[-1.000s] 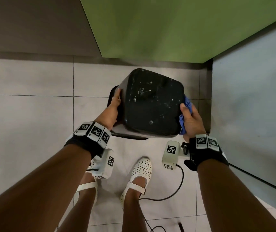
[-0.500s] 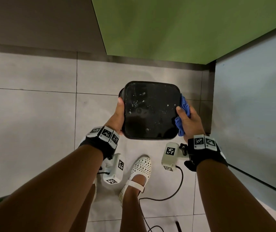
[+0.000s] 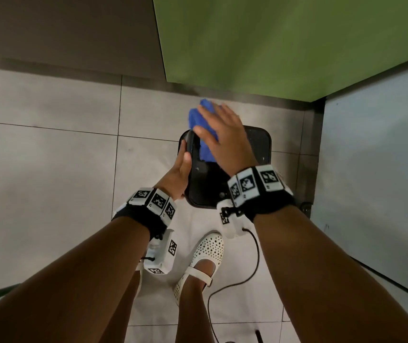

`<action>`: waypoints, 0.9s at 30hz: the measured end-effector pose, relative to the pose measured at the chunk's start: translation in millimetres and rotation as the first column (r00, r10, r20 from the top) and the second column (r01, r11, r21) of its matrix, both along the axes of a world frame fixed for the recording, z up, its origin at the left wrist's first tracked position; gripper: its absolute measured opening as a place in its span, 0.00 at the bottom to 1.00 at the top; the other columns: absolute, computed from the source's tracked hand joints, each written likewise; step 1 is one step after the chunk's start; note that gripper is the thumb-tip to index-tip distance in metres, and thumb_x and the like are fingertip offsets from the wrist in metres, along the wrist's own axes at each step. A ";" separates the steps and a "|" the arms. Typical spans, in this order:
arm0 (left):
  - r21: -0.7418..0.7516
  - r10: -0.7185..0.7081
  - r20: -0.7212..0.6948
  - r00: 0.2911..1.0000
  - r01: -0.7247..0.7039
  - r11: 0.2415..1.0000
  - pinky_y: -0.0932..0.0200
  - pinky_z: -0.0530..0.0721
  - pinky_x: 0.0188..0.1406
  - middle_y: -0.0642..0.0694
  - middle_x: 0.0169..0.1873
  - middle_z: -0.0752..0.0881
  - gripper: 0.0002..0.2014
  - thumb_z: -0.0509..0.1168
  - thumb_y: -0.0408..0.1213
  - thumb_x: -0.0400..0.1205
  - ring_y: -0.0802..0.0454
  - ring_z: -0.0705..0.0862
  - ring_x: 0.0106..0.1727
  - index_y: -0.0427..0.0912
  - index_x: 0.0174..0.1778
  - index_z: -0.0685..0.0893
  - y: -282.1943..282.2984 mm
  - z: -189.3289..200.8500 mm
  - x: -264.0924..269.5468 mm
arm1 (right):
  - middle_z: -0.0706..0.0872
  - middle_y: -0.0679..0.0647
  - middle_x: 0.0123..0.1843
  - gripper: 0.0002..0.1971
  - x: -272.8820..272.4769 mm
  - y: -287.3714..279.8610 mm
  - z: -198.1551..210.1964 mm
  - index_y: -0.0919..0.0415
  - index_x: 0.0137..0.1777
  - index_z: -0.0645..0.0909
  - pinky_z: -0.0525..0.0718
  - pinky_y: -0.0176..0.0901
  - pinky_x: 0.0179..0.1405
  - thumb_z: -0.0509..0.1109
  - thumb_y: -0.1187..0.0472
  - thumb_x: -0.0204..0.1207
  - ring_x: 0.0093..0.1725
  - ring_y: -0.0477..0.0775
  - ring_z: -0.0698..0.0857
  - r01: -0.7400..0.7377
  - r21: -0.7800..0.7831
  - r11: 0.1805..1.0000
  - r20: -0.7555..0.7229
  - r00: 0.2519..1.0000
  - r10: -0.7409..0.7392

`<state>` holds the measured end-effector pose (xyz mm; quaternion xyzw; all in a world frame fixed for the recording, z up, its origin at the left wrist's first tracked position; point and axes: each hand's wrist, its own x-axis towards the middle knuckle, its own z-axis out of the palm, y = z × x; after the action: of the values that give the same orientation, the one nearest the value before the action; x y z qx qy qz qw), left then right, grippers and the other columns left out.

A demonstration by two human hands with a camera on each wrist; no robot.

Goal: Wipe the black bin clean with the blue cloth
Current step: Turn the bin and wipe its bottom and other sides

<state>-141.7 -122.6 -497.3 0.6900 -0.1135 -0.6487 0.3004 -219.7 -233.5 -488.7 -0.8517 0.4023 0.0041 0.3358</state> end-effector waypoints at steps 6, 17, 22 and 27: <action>-0.088 -0.051 0.096 0.994 0.060 0.994 0.37 0.71 0.74 0.50 0.81 0.62 0.26 0.41 0.50 0.87 0.45 0.68 0.78 0.60 0.81 0.41 -2.9 -2.5 2.5 | 0.67 0.50 0.79 0.22 -1.4 4.3 -14.5 0.44 0.76 0.65 0.48 0.63 0.79 0.56 0.48 0.82 0.81 0.60 0.57 -0.147 -0.145 0.979 -0.213 0.970 0.114; -0.036 -0.043 0.030 0.999 0.044 0.998 0.49 0.59 0.80 0.42 0.81 0.60 0.27 0.42 0.43 0.88 0.42 0.62 0.81 0.53 0.82 0.38 -14.8 -8.2 0.8 | 0.59 0.61 0.81 0.21 -67.6 -1.7 -21.9 0.50 0.76 0.66 0.53 0.58 0.80 0.55 0.53 0.84 0.80 0.70 0.53 0.418 -0.230 0.879 -0.225 0.856 -0.466; -0.082 -0.098 0.164 0.982 0.113 0.990 0.51 0.66 0.75 0.49 0.80 0.63 0.24 0.45 0.48 0.88 0.49 0.66 0.78 0.58 0.82 0.50 -53.3 7.3 25.3 | 0.60 0.60 0.81 0.20 -69.3 -6.1 -20.6 0.51 0.76 0.67 0.52 0.54 0.81 0.55 0.54 0.84 0.80 0.67 0.55 0.386 -0.193 0.902 -0.188 0.888 -0.420; -0.099 -0.307 0.237 0.922 0.337 0.936 0.58 0.67 0.72 0.45 0.78 0.69 0.21 0.44 0.40 0.89 0.47 0.67 0.78 0.42 0.78 0.67 -78.6 12.0 26.9 | 0.58 0.56 0.82 0.23 -57.7 -3.8 -14.1 0.48 0.78 0.61 0.51 0.61 0.80 0.55 0.54 0.84 0.81 0.66 0.51 0.431 -0.195 0.881 -0.265 0.842 -0.470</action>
<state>-114.8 -201.2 -485.2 0.7062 -0.3023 -0.6004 0.2222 -277.4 -237.3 -502.8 -0.7416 0.6376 0.0305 0.2062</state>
